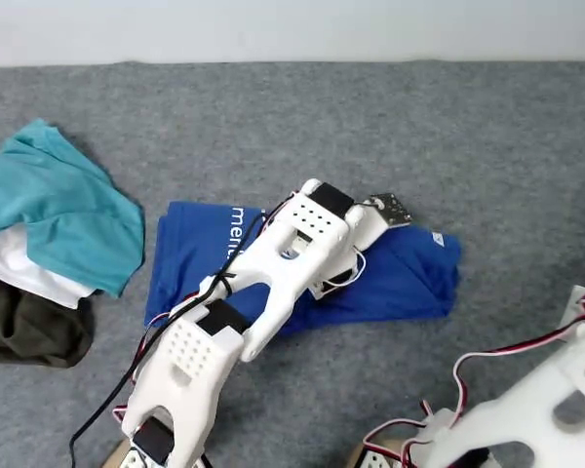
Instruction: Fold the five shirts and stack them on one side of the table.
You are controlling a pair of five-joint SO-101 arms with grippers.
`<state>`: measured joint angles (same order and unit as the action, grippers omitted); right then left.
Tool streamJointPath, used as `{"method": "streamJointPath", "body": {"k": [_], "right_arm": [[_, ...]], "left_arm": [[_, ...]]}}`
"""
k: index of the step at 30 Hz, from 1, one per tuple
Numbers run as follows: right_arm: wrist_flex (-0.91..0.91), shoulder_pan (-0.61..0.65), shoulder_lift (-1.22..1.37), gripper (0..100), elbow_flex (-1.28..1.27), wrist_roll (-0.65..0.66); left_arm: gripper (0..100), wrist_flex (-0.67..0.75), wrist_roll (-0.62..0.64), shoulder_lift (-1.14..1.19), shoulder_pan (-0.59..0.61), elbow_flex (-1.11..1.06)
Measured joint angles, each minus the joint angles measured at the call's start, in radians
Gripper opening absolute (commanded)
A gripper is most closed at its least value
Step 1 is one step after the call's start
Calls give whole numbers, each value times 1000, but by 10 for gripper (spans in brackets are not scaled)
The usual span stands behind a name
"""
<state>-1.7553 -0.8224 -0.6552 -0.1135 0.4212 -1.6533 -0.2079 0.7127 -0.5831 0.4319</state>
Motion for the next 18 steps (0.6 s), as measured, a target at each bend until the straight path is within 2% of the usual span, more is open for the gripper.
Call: {"method": "streamJointPath", "body": {"k": [4,9,13,18], "right_arm": [[0,0,0,175,0,0],[0,0,0,175,0,0],[0,0,0,175,0,0],[0,0,0,175,0,0]], "left_arm": [[93,-43,21,-69,11,52],[192,-71,26,-186,80,69],[202,-71,28,-261,221,46],[203,-71,28,-333,473,-49]]}}
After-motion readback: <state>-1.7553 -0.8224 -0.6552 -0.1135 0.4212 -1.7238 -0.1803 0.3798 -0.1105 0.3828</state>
